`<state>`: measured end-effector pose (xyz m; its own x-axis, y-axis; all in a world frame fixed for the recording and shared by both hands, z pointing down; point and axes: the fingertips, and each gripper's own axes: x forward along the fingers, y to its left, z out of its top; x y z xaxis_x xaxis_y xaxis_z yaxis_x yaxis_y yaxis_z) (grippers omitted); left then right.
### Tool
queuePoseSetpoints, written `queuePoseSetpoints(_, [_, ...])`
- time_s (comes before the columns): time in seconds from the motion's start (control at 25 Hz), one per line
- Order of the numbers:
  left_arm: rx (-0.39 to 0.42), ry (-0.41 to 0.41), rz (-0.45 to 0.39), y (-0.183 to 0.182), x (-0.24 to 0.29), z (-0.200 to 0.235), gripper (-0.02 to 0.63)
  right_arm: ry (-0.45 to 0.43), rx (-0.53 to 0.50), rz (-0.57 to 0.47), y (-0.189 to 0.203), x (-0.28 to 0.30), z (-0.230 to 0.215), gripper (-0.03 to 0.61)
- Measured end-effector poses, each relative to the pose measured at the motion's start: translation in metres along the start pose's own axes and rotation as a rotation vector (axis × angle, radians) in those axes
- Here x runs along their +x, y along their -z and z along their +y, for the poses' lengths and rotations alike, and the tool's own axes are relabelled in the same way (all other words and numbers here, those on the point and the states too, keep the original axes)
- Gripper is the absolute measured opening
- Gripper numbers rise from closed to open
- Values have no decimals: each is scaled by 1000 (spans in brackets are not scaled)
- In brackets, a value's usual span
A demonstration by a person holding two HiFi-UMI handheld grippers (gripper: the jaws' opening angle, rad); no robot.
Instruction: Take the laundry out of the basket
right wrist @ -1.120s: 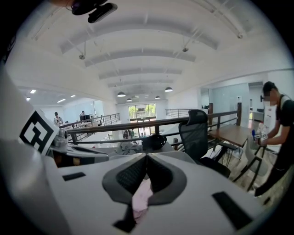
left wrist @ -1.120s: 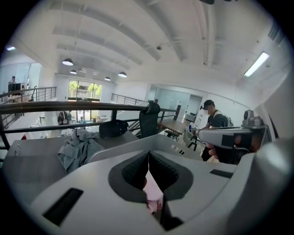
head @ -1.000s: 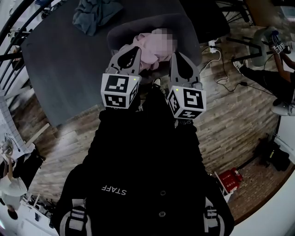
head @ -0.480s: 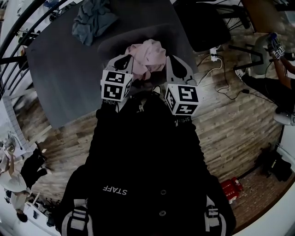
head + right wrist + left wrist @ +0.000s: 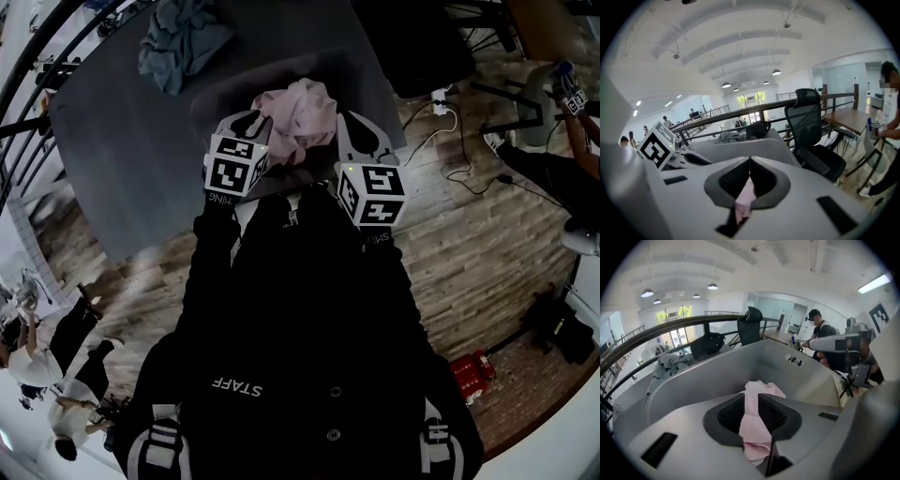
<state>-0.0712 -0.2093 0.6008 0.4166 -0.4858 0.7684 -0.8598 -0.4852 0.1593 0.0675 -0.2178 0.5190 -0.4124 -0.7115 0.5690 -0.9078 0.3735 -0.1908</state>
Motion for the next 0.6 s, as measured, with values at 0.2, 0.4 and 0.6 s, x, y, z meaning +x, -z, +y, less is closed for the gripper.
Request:
queuePoseSetpoints(0.2, [62,57,57,5,22,-7,151,-22,14,52,8,17,1,15])
queuePoseSetpoints(0.4, [202,131,192,29,50,-18,347,-32,12,74,12,23,1,15])
queuePoseSetpoints(0.6, [293,176,281,50,75,-21,476,-29,17,83,14,26,-6,15])
